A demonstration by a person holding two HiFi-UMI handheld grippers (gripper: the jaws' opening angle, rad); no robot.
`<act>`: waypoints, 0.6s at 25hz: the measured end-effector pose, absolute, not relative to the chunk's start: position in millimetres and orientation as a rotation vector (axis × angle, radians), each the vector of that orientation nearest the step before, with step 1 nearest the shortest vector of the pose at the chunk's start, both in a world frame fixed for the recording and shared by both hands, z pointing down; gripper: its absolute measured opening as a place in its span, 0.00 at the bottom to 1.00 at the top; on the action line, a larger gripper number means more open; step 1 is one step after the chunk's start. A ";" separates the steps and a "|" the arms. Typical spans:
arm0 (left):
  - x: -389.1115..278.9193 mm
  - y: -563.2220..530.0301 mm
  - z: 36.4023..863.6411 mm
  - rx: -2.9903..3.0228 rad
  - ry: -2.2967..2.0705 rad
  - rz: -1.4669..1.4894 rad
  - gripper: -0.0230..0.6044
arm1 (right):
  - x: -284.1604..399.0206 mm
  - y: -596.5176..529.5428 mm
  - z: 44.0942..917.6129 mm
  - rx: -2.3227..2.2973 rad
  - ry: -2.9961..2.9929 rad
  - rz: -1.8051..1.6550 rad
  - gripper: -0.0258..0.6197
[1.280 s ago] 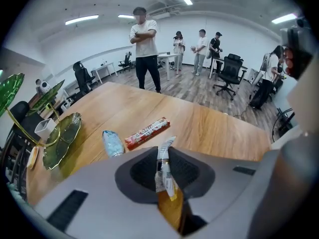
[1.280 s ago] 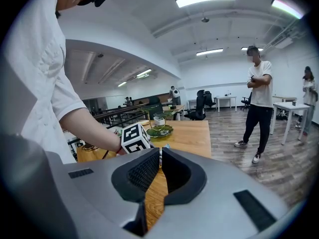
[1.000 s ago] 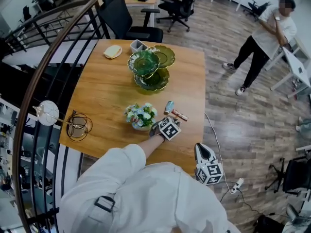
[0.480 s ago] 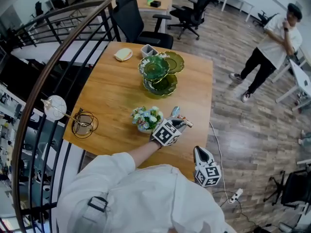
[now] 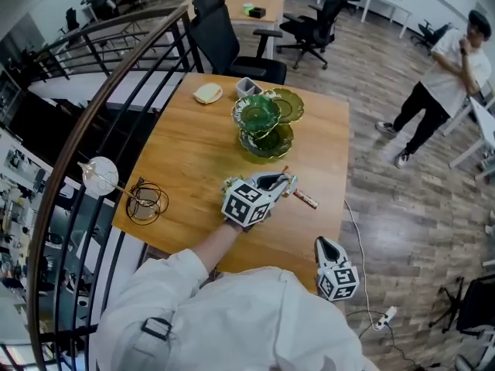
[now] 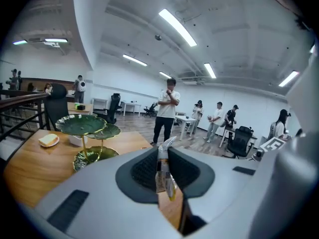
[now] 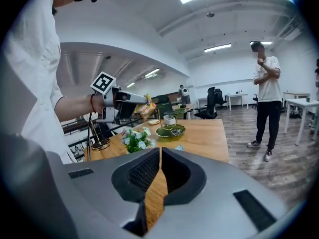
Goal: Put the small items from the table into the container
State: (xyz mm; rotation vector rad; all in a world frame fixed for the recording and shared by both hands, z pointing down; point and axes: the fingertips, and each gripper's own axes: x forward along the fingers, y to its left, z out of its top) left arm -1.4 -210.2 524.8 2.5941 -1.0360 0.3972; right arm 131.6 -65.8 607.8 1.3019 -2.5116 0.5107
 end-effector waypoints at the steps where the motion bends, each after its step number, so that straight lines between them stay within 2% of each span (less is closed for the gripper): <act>1: -12.1 -218.7 519.7 2.588 -1.074 0.379 0.13 | 132.6 -65.5 608.8 1.302 -2.509 0.512 0.06; 8: -81.7 -281.1 480.5 2.584 -1.330 0.359 0.13 | 130.9 -64.8 612.4 1.304 -2.504 0.520 0.06; 15: -108.8 -330.9 454.0 2.586 -1.465 0.421 0.13 | 134.0 -64.4 612.2 1.314 -2.496 0.533 0.06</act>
